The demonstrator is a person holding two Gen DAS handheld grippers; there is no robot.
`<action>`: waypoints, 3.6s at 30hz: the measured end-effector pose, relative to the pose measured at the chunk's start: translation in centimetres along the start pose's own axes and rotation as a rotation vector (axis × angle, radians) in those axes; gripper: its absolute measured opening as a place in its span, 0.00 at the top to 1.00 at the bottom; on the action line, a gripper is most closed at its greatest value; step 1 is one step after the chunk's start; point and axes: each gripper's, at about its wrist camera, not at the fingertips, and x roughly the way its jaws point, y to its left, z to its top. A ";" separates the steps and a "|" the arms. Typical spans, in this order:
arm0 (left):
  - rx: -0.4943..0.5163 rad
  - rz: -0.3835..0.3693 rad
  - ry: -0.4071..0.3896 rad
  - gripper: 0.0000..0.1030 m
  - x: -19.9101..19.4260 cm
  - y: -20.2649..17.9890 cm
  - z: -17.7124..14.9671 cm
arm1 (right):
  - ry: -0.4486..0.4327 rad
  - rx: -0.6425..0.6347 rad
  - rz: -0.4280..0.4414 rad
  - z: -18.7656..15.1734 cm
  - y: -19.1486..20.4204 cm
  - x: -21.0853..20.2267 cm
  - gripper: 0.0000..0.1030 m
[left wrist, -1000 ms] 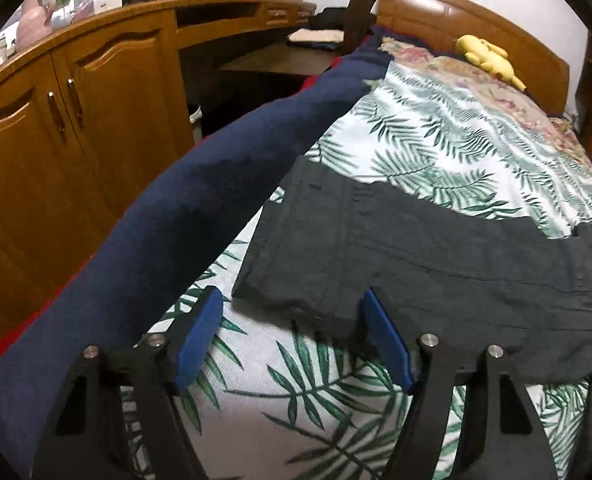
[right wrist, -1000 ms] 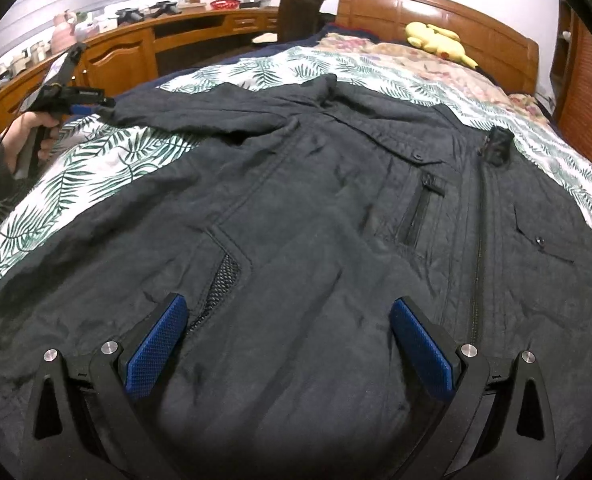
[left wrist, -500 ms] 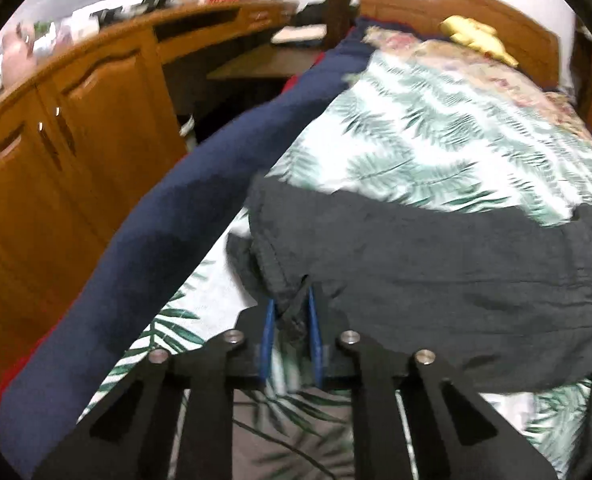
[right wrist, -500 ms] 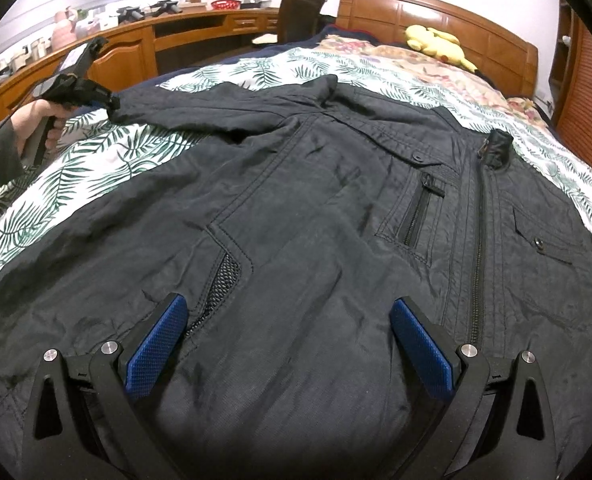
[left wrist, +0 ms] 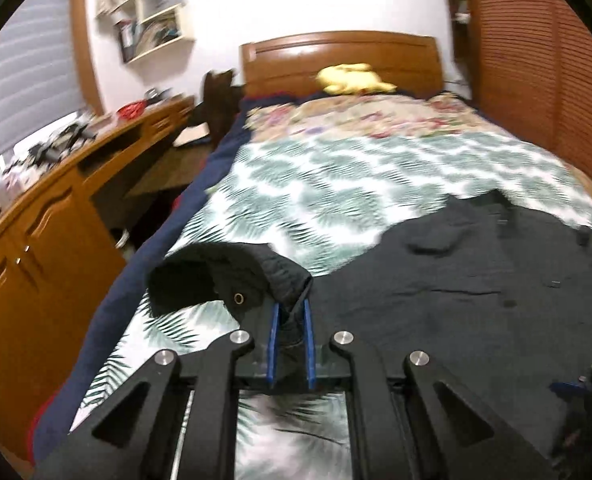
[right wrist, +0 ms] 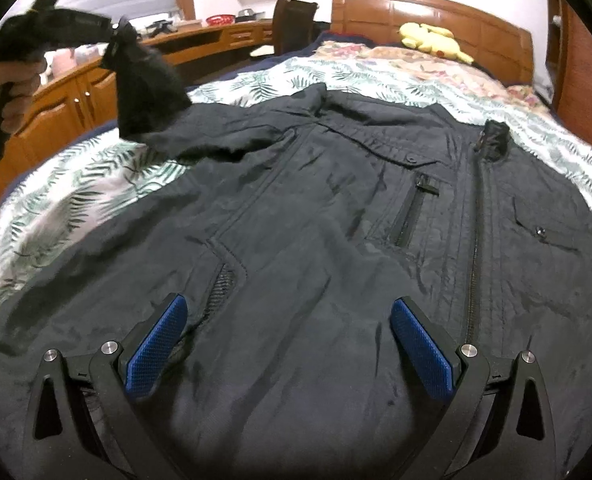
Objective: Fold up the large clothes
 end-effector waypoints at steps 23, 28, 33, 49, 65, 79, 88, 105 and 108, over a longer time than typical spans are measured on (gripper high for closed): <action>0.167 -0.179 0.009 0.93 -7.8 -18.5 -5.2 | -0.101 0.064 -0.064 -2.9 -8.7 -11.6 0.00; 0.139 -0.223 0.011 0.89 -8.0 -19.4 -7.8 | -0.076 0.088 -0.083 -3.3 -10.2 -11.0 0.00; 0.109 -0.261 0.008 0.82 -8.5 -19.0 -9.5 | -0.052 0.104 -0.090 -3.3 -10.9 -10.1 0.00; 0.092 -0.263 -0.023 0.57 -11.3 -15.7 -12.8 | -0.025 0.077 -0.057 -2.6 -8.5 -7.8 0.00; -0.034 -0.180 -0.006 0.50 -10.0 -8.7 -14.2 | -0.002 -0.124 0.112 0.5 -0.2 -2.5 0.34; -0.069 -0.169 0.011 0.50 -8.8 -7.9 -14.6 | -0.107 -0.137 0.094 0.3 -1.0 -5.1 0.96; -0.036 -0.199 -0.001 0.50 -8.6 -10.4 -13.8 | -0.178 -0.090 0.017 -1.3 -4.8 -9.6 0.96; 0.018 -0.240 0.005 0.50 -7.3 -16.0 -12.3 | -0.205 0.011 -0.137 -3.8 -10.3 -12.6 0.96; 0.023 -0.254 0.009 0.50 -7.1 -16.8 -12.1 | -0.201 0.038 -0.149 -4.3 -11.4 -13.2 0.96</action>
